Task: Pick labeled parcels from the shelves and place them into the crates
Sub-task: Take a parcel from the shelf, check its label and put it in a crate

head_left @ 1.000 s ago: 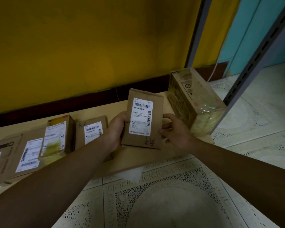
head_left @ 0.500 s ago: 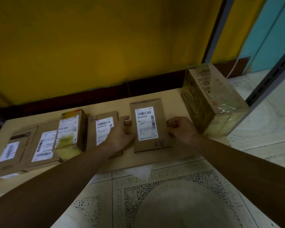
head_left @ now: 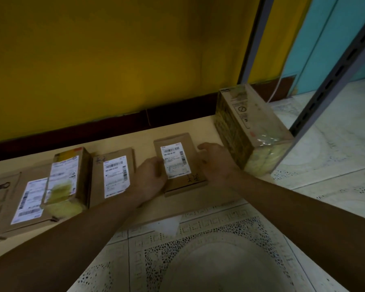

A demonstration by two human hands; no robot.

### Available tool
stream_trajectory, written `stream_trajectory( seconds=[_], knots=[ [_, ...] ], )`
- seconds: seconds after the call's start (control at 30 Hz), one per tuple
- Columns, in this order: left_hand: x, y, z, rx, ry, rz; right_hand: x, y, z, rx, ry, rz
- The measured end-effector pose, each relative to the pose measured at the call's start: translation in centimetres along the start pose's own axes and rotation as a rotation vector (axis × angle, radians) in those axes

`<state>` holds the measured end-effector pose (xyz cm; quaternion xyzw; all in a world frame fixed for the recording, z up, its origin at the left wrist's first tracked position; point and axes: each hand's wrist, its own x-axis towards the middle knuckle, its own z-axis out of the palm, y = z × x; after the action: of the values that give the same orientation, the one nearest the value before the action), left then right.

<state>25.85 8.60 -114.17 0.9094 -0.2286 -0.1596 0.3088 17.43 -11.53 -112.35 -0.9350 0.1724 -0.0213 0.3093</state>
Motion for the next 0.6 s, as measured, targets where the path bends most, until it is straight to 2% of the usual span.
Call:
stream_trajectory(
  seconds=[0.1,0.17,0.3,0.37,0.47,0.6],
  knots=[
    [0.5,1.2,-0.3,0.249,0.089,0.155,-0.1,-1.9,-5.0,-0.152,0.237,-0.149],
    [1.0,2.1,-0.2,0.314,0.089,0.201,0.0,-2.3,-8.4,-0.201,0.374,-0.177],
    [1.5,5.2,1.4,0.309,0.048,0.256,-1.0,0.2,-11.9,-0.419,0.396,-0.071],
    [1.4,6.9,2.8,0.219,0.015,0.297,-1.2,2.2,-12.2,-0.476,0.296,0.057],
    [1.4,9.5,4.8,0.003,-0.053,0.268,-1.1,4.1,-11.9,-0.393,0.150,0.245],
    [2.4,13.8,6.2,-0.392,-0.042,0.108,-0.9,4.4,-12.0,-0.247,0.195,0.184]
  ],
)
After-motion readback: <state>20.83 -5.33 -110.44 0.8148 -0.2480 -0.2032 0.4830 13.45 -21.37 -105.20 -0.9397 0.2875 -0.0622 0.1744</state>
